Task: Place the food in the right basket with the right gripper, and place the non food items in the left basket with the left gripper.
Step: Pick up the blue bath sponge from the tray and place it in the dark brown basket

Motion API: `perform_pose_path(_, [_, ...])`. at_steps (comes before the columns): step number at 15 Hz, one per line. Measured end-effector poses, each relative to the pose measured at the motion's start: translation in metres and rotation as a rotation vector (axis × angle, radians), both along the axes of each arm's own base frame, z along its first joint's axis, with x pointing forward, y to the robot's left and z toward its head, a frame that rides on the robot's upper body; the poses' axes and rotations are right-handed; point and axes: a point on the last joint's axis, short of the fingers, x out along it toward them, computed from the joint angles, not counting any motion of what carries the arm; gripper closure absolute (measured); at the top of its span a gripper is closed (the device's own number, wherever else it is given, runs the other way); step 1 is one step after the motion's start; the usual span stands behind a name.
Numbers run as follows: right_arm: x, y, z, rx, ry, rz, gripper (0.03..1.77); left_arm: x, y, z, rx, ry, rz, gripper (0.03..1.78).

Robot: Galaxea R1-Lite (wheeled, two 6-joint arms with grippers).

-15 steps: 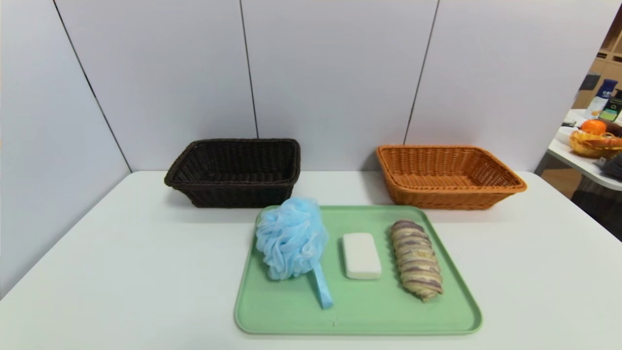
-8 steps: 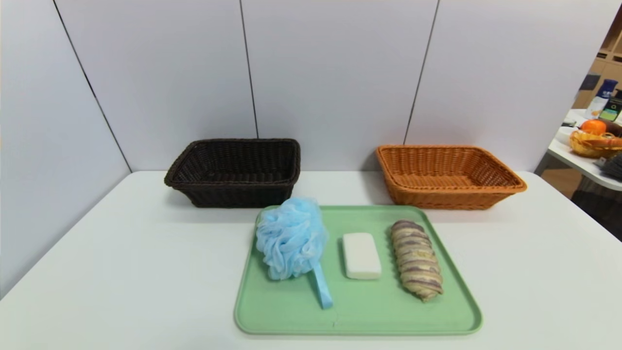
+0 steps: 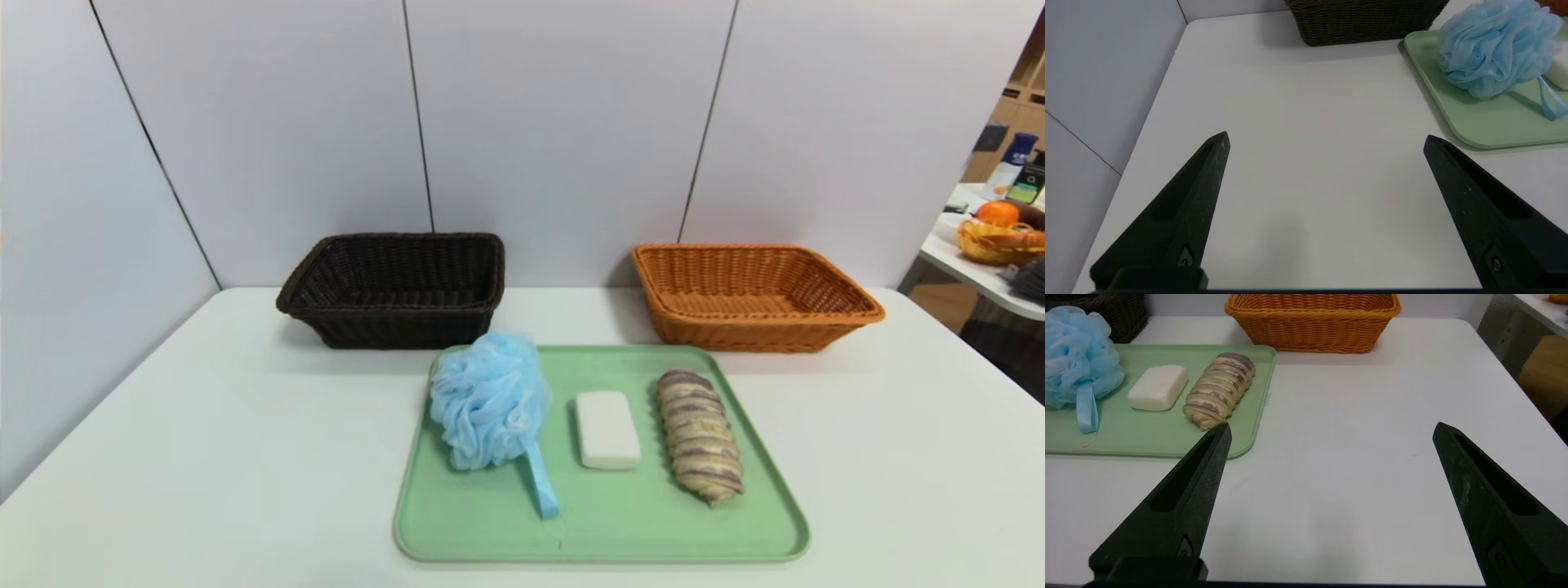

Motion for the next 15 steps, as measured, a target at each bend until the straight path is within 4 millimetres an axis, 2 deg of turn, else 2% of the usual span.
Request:
perform_pose_path(3, [0.008,0.000,0.039,-0.002,0.129,-0.001,0.10,0.017,-0.001,0.038,0.000,0.151,-0.058,0.12])
perform_pose_path(5, [0.018,0.000,0.060,0.001,0.232,0.006,0.10,0.040,-0.002,0.057,0.026,0.234,-0.092,0.12])
perform_pose_path(8, [0.046,0.001,0.084,0.008,0.367,0.055,0.10,0.075,-0.003,0.077,0.058,0.312,-0.132,0.12])
perform_pose_path(11, [0.078,0.003,0.097,-0.013,0.495,0.113,0.10,0.106,-0.007,0.086,0.060,0.380,-0.183,0.12])
perform_pose_path(15, [0.130,0.010,0.096,-0.035,0.667,0.162,0.10,0.149,-0.021,0.088,0.077,0.480,-0.276,0.12])
